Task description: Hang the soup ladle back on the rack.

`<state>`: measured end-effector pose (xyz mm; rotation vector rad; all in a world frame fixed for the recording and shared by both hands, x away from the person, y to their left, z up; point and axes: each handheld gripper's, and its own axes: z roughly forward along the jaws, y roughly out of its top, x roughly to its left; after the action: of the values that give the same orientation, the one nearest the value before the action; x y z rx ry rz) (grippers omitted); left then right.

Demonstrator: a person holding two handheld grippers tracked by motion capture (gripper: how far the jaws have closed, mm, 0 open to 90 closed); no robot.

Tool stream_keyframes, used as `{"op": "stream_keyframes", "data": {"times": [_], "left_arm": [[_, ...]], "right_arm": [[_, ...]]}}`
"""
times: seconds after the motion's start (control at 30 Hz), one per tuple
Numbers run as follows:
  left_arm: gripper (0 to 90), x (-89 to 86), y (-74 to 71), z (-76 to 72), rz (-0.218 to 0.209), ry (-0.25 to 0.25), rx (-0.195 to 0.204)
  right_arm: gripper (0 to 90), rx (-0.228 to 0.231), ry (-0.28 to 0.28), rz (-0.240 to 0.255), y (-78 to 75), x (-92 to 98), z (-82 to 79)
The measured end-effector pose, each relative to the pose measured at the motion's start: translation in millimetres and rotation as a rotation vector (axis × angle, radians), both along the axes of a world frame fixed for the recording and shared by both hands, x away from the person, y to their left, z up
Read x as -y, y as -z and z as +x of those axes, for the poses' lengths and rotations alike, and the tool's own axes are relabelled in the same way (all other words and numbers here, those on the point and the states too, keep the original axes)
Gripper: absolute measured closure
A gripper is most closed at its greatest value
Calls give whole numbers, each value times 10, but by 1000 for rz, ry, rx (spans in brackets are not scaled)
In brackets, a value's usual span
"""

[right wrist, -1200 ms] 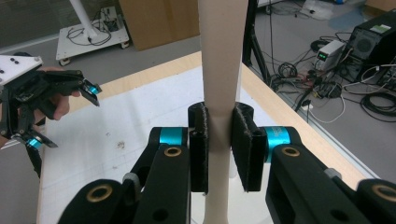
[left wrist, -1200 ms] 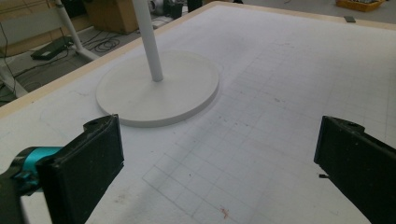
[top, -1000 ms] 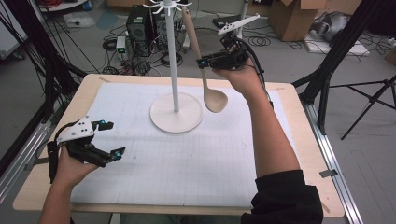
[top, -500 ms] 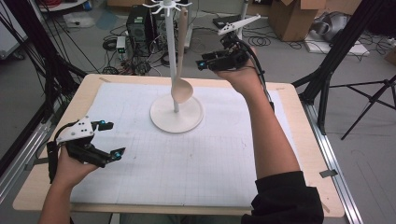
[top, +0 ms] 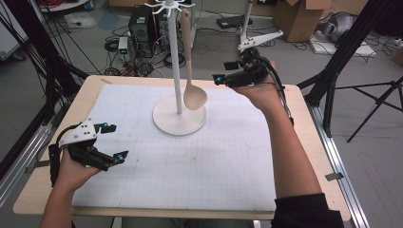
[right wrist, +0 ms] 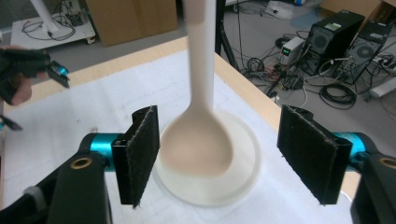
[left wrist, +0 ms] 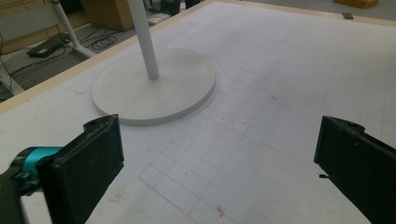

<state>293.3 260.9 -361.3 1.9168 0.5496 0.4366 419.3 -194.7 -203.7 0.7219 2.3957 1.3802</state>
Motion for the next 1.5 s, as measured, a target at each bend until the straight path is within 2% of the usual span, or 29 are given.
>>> {"op": "stream_keyframes", "data": {"times": [0.13,0.23,0.3,0.5,0.6,0.8,0.87,0.9,1.03,1.13,1.2,1.27,1.43,1.5], "left_arm": [[17,-18,2,5,-7,-16,-5],[17,-10,0,6,-2,-14,-3],[17,21,0,7,0,-9,-5],[17,48,-6,15,1,-13,-8],[17,42,-11,14,-7,-14,-7],[17,27,-11,15,-13,-13,-7],[18,22,-10,17,-10,-17,-7],[18,21,-9,17,-11,-15,-7],[17,20,-7,16,-12,-18,-8],[17,24,0,18,-19,-18,-10],[17,29,7,21,-19,-19,-13],[17,27,15,27,-16,-19,-14],[17,27,34,37,-20,-17,-19],[17,24,46,43,-21,-18,-21]], "right_arm": [[214,0,16,6,91,201,-170],[209,4,24,3,136,278,-241],[162,-1,46,6,207,380,-333],[140,12,63,58,331,523,-481],[130,27,64,89,443,594,-584],[111,38,73,116,599,667,-718],[99,44,85,121,738,699,-791],[99,44,85,121,738,699,-791],[88,39,104,122,933,754,-898],[76,48,116,149,1071,823,-971],[29,37,125,174,1171,876,-1014],[26,29,135,191,1282,916,-1045],[5,14,168,173,1567,930,-1120],[3,13,171,175,1604,928,-1137]]}}
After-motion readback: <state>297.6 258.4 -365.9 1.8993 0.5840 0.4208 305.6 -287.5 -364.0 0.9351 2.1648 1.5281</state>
